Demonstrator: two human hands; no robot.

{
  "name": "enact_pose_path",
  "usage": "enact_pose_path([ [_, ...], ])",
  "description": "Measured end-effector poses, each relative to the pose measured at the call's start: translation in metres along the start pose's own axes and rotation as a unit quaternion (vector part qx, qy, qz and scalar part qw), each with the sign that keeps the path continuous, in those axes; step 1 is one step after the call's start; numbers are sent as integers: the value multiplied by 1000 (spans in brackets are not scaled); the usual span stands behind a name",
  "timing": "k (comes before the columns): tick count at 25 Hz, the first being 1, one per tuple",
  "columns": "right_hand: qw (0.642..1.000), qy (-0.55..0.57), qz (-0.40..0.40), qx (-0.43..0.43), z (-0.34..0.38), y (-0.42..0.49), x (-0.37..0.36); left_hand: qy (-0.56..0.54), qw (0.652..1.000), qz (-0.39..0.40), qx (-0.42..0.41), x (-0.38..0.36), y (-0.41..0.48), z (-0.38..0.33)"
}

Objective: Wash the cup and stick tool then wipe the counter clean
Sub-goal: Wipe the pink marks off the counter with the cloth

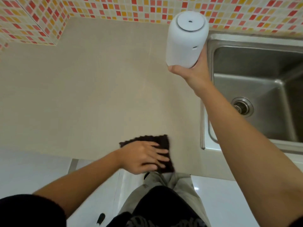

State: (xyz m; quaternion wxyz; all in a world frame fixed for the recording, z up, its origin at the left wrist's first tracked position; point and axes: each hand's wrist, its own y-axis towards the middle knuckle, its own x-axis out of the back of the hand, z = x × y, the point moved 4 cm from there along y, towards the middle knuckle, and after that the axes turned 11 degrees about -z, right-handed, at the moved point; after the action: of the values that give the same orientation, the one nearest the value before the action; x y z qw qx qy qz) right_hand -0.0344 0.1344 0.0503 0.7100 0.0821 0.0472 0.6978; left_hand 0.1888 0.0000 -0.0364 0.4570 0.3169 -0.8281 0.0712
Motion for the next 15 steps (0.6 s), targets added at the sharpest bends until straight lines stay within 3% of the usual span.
enact_pose_path([
  [2,1000,4,-2,-4,-7,-1,1,62,990,-94,83,46,-32,53],
  [4,1000,2,-8,-7,-12,-2,2,107,954,-183,213,88,-25,109],
  [6,1000,-2,-13,-3,-15,1,1,128,930,-192,288,88,26,127],
  [7,1000,-3,-17,-5,-17,3,1,134,935,-187,271,71,54,117],
  [9,1000,-5,-27,-10,-19,8,2,119,972,-133,156,26,76,64],
  [12,999,-13,-39,-12,-29,13,7,45,996,-36,69,11,0,17],
  [15,998,-18,-52,-27,-48,15,11,77,974,-118,175,66,-87,62],
])
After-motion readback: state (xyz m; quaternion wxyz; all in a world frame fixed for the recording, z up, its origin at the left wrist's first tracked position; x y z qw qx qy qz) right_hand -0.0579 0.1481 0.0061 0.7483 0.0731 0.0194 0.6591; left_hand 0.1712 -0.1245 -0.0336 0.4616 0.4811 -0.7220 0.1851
